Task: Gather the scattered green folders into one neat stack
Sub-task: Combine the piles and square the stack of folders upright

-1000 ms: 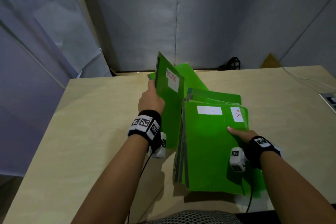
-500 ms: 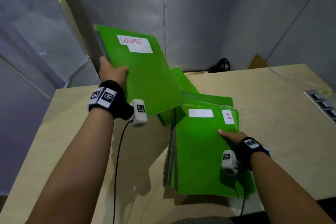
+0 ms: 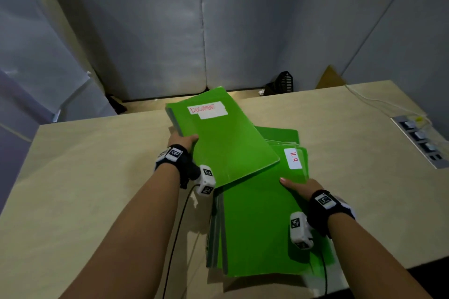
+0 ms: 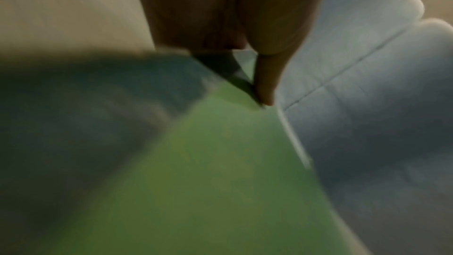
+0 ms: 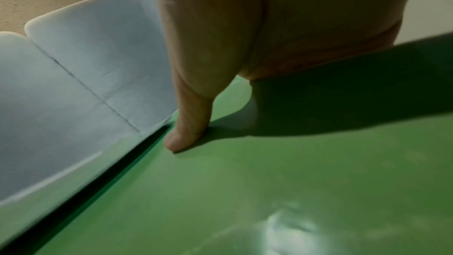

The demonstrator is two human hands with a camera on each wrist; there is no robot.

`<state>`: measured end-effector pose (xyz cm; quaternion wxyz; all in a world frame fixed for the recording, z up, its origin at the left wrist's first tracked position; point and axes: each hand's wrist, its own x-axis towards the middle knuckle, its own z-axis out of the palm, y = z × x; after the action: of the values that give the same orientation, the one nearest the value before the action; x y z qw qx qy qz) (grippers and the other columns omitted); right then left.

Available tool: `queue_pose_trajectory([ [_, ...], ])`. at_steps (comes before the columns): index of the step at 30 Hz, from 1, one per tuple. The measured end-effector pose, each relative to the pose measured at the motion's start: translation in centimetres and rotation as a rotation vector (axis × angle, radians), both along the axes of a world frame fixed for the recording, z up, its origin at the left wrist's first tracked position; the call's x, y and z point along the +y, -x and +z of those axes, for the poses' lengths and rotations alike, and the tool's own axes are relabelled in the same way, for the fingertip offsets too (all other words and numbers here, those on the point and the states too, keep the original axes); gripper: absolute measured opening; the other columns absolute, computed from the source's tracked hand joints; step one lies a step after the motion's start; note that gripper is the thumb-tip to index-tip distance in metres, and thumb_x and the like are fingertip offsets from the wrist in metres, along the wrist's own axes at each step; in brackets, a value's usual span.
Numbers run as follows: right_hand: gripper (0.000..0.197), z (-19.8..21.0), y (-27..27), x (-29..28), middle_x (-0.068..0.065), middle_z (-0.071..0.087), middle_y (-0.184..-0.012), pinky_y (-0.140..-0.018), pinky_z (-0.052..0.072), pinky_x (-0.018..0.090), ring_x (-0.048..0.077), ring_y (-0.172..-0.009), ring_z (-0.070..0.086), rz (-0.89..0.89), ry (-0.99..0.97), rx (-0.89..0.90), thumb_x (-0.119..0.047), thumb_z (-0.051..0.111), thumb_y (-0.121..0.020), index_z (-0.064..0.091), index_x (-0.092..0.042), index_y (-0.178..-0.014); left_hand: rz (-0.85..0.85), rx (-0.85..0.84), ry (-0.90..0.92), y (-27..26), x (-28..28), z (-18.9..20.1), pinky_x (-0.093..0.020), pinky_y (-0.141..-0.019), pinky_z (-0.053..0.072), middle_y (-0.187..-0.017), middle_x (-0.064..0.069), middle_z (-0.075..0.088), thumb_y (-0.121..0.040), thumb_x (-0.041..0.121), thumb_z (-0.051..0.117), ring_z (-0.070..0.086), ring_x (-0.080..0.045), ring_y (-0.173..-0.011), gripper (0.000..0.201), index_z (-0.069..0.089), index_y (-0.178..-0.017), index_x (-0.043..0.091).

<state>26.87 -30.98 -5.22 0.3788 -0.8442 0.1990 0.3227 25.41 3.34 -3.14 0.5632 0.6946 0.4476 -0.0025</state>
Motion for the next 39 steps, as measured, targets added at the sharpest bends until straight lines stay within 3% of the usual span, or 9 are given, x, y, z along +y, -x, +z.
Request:
queue_pose_trajectory([
  [5, 0.050, 0.0, -0.5, -0.2, 0.014, 0.066, -0.092, -0.072, 0.047, 0.031, 0.025, -0.080, 0.059, 0.050, 0.064, -0.012, -0.053, 0.078, -0.069, 0.059, -0.009, -0.082, -0.325, 0.195, -0.157, -1.0, -1.7, -2.4, -0.051, -0.107, 0.038, -0.151, -0.022, 0.033, -0.090, 0.045, 0.060, 0.041, -0.040, -0.134, 0.082, 0.022, -0.149, 0.003],
  [11, 0.051, -0.7, -0.3, -0.4, 0.015, 0.068, -0.096, -0.082, 0.052, 0.038, 0.028, -0.087, 0.064, -0.004, -0.033, -0.067, -0.047, 0.080, -0.069, 0.064, -0.005, -0.093, -0.394, 0.335, -0.239, -0.1, -1.9, -4.3, -0.053, -0.114, 0.026, -0.155, -0.021, 0.025, -0.090, 0.058, 0.049, 0.031, -0.037, -0.140, 0.089, 0.017, -0.149, -0.001],
  [14, 0.057, -0.9, 0.0, -0.1, 0.017, 0.067, -0.087, -0.075, 0.054, 0.035, 0.029, -0.081, 0.064, -0.054, 0.053, -0.199, -0.063, 0.067, -0.073, 0.062, -0.007, -0.073, -0.411, 0.357, -0.253, 1.0, -1.9, -4.6, -0.053, -0.116, 0.023, -0.158, -0.021, 0.019, -0.090, 0.061, 0.045, 0.027, -0.037, -0.143, 0.094, 0.011, -0.151, -0.003],
  [17, 0.067, -0.3, 0.6, 0.3, 0.018, 0.061, -0.080, -0.064, 0.046, 0.032, 0.030, -0.075, 0.059, -0.085, 0.147, -0.231, -0.072, 0.050, -0.080, 0.054, -0.007, -0.063, -0.403, 0.385, -0.248, 2.6, -1.1, -5.5, -0.054, -0.114, 0.024, -0.158, -0.020, 0.018, -0.089, 0.065, 0.044, 0.028, -0.037, -0.142, 0.095, 0.013, -0.152, 0.000],
  [20, 0.074, 0.0, 0.7, 0.1, 0.022, 0.060, -0.083, -0.069, 0.046, 0.034, 0.032, -0.078, 0.058, -0.076, 0.178, -0.242, -0.075, 0.039, -0.082, 0.051, -0.005, -0.061, -0.373, 0.387, -0.256, 4.4, 0.4, -6.2, -0.057, -0.110, 0.030, -0.150, -0.022, 0.032, -0.084, 0.068, 0.048, 0.039, -0.040, -0.134, 0.090, 0.032, -0.144, 0.003],
  [25, 0.082, 1.4, -0.1, -0.6, 0.031, 0.061, -0.111, -0.079, 0.044, 0.037, 0.036, -0.090, 0.057, -0.066, 0.205, -0.247, -0.075, 0.037, -0.083, 0.060, 0.004, -0.091, -0.378, 0.433, -0.295, 8.6, 2.8, -6.3, -0.059, -0.110, 0.029, -0.149, -0.021, 0.030, -0.083, 0.066, 0.052, 0.037, -0.041, -0.134, 0.091, 0.028, -0.145, 0.005],
  [30, 0.093, 3.8, -0.8, -1.5, 0.033, 0.055, -0.125, -0.091, 0.043, 0.038, 0.042, -0.113, 0.055, -0.065, 0.203, -0.275, -0.073, 0.036, -0.085, 0.057, 0.010, -0.119, -0.315, 0.432, -0.299, 11.9, 7.4, -10.8, -0.060, -0.103, 0.037, -0.138, -0.021, 0.050, -0.053, 0.084, 0.049, 0.051, -0.041, -0.122, 0.114, 0.036, -0.140, 0.011],
  [34, 0.093, 4.4, -1.4, -2.0, 0.033, 0.054, -0.127, -0.093, 0.042, 0.040, 0.043, -0.114, 0.054, -0.083, 0.196, -0.301, -0.073, 0.037, -0.085, 0.056, 0.010, -0.121, -0.232, 0.328, -0.278, 15.6, 4.8, -2.9, -0.050, -0.103, 0.041, -0.137, -0.020, 0.052, -0.086, 0.048, 0.062, 0.053, -0.037, -0.121, 0.077, 0.033, -0.144, 0.007],
  [39, 0.093, 3.4, -0.9, -1.7, 0.033, 0.055, -0.125, -0.090, 0.043, 0.040, 0.043, -0.112, 0.055, -0.079, 0.220, -0.252, -0.074, 0.034, -0.085, 0.056, 0.010, -0.119, 0.183, 0.177, -0.161, 16.5, 4.9, -2.0, -0.041, -0.090, 0.049, -0.121, -0.024, 0.062, -0.087, 0.026, 0.067, 0.060, -0.039, -0.107, 0.052, 0.052, -0.127, -0.003],
])
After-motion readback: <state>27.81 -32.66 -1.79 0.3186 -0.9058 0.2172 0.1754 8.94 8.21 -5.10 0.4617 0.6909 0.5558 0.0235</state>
